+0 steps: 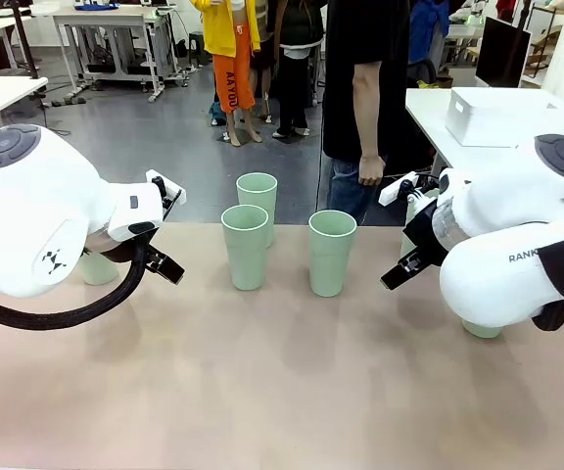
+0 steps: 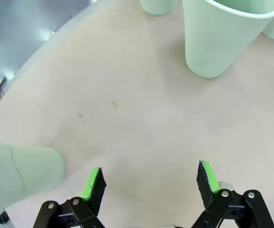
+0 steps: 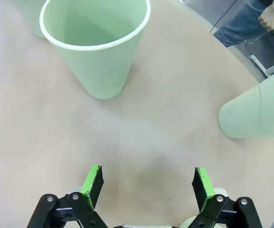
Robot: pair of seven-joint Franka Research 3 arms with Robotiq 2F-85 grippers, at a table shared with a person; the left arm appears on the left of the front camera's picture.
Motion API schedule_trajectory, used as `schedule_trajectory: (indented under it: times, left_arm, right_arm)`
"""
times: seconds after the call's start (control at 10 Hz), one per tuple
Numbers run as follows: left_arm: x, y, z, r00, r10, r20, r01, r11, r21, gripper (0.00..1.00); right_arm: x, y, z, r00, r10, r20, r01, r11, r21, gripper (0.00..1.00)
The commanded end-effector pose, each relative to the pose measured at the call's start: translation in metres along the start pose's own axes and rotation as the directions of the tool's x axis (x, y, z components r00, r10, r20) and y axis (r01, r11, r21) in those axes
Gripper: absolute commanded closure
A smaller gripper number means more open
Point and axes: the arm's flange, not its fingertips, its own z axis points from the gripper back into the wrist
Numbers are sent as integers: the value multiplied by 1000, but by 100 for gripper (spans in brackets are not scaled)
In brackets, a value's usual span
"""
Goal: Stack the cups and store them in the basket.
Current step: Pick up two Reusable plastic cups , one in each hand.
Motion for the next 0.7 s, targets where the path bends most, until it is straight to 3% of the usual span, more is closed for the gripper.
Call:
schedule_trajectory:
  times: [0.0, 0.3, 0.6]
  left_arm:
    - [4, 8, 15, 1000, -5, 25, 6, 1000, -22, 0]
    - [16, 33, 71, 997, -71, 41, 76, 986, -150, 0]
    - [23, 75, 136, 967, -241, 80, 253, 933, -255, 0]
  right_arm:
    - [10, -10, 17, 1000, 4, 14, -3, 1000, -8, 0]
    - [22, -45, 77, 998, 24, 57, -25, 1000, 8, 0]
    - [20, -105, 148, 984, 99, 146, -117, 985, 124, 0]
